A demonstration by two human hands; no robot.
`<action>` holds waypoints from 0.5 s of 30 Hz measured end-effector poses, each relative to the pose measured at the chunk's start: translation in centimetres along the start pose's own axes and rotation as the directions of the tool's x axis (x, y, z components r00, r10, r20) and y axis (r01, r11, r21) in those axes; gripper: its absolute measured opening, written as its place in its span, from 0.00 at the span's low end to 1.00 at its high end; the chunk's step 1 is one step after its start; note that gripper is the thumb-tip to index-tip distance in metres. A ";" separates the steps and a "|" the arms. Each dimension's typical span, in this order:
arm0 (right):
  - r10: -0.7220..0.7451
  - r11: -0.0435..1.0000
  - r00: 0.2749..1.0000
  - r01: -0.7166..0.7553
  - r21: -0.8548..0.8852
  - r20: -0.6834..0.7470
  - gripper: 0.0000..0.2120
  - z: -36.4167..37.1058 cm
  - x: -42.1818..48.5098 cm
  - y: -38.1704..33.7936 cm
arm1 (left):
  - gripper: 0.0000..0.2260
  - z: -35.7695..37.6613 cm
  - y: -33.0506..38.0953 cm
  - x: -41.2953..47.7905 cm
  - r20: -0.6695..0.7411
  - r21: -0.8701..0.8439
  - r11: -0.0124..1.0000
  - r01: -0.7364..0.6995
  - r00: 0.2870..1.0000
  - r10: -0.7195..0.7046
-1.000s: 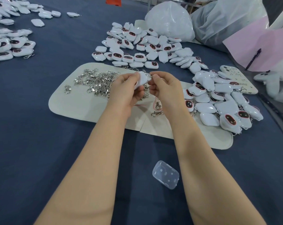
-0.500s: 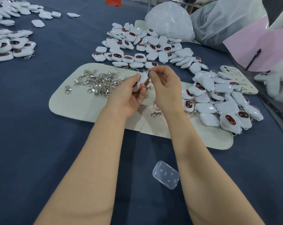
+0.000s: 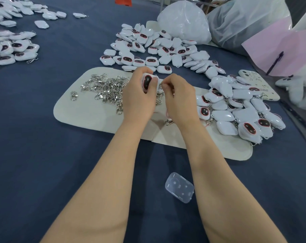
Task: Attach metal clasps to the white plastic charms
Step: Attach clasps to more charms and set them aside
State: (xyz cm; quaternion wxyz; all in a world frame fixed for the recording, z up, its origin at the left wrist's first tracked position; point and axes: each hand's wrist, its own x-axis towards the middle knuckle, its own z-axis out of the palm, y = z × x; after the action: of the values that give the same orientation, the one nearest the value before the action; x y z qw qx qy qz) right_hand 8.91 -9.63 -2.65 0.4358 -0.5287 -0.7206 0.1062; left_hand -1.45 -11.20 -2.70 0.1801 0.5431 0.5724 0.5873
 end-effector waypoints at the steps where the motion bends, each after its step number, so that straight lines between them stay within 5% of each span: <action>1: -0.005 1.000 1.000 0.005 -0.014 0.026 0.05 0.0 0.0 0.0 | 0.07 0.0 -0.1 -0.1 -0.007 0.036 0.999 -0.023 1.000 0.023; 5: -0.005 1.000 0.996 0.005 0.004 0.091 0.06 -0.2 0.0 -0.1 | 0.07 0.0 -0.1 -0.2 -0.008 0.088 0.993 -0.073 0.997 0.074; 8: 0.114 0.973 0.990 -0.128 0.193 0.080 0.05 0.0 -0.3 -0.5 | 0.04 0.0 0.0 0.4 0.002 -0.109 0.989 0.105 0.994 -0.105; 11: 0.244 0.876 0.964 -0.265 0.404 0.104 0.03 0.5 -0.3 -1.0 | 0.03 0.0 0.0 0.7 0.146 -0.445 0.771 0.455 0.887 -0.439; 15: 0.287 0.824 0.954 -0.294 0.485 0.092 0.04 0.6 -0.2 -1.1 | 0.05 0.0 0.3 0.7 0.257 -0.610 0.548 0.572 0.797 -0.546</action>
State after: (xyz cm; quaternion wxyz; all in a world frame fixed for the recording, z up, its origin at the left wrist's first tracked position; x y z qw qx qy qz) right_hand 7.76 -10.07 -2.46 0.5294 -0.5025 -0.5838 0.3556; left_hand -1.55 -10.74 -2.18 0.5475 0.2430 0.4653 0.6517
